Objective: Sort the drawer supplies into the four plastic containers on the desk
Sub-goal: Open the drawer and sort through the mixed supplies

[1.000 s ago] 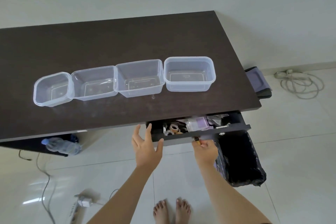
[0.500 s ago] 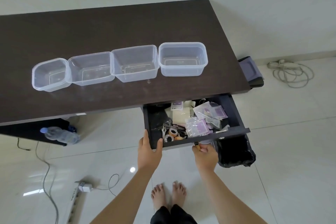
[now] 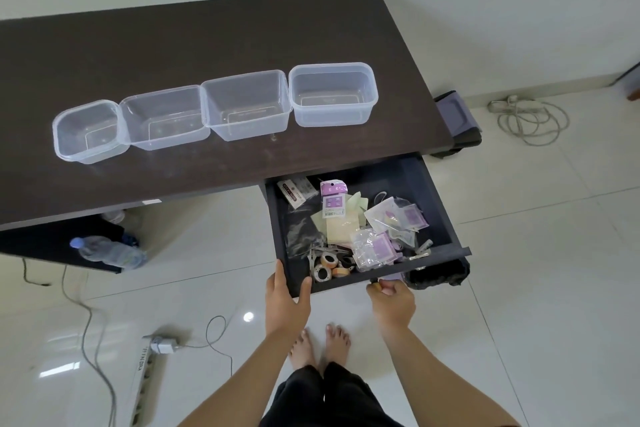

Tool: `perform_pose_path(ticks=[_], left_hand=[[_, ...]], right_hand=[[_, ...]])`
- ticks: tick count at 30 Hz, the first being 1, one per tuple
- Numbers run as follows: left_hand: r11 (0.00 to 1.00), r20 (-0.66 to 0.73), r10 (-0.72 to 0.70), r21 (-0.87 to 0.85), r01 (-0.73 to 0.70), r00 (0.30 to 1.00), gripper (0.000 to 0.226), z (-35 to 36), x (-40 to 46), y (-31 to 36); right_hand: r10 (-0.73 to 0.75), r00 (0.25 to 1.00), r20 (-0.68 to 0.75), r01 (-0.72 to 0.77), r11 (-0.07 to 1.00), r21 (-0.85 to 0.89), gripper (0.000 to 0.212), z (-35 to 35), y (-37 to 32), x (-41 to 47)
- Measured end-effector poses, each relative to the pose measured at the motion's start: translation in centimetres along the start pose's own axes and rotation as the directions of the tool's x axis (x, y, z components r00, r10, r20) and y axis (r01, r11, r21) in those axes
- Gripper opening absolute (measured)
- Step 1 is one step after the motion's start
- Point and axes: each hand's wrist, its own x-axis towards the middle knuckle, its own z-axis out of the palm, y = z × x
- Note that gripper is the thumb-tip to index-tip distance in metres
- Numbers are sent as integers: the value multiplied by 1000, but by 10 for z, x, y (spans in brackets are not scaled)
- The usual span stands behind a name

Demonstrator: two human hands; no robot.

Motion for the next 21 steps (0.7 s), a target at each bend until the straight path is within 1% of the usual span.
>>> perform_pose_path(ticks=[4, 10, 16, 19, 21], left_hand=[[1000, 29, -16, 14, 16, 999, 75, 2, -13, -6], [999, 60, -13, 39, 11, 998, 75, 0, -19, -9], [999, 41, 2, 54, -5, 999, 74, -5, -19, -5], [995, 12, 71, 74, -72, 997, 74, -6, -14, 0], [988, 4, 129, 89, -129, 992, 74, -6, -7, 7]], right_hand=[[17, 1000, -17, -17, 1000, -6, 15, -9, 9, -8], [16, 1000, 3, -16, 999, -44, 17, -13, 16, -12], [-7, 999, 48, 11, 996, -90, 18, -19, 23, -15], [-44, 998, -48, 44, 999, -13, 22, -27, 17, -31], [-163, 980, -116, 164, 986, 2, 22, -31, 12, -38]])
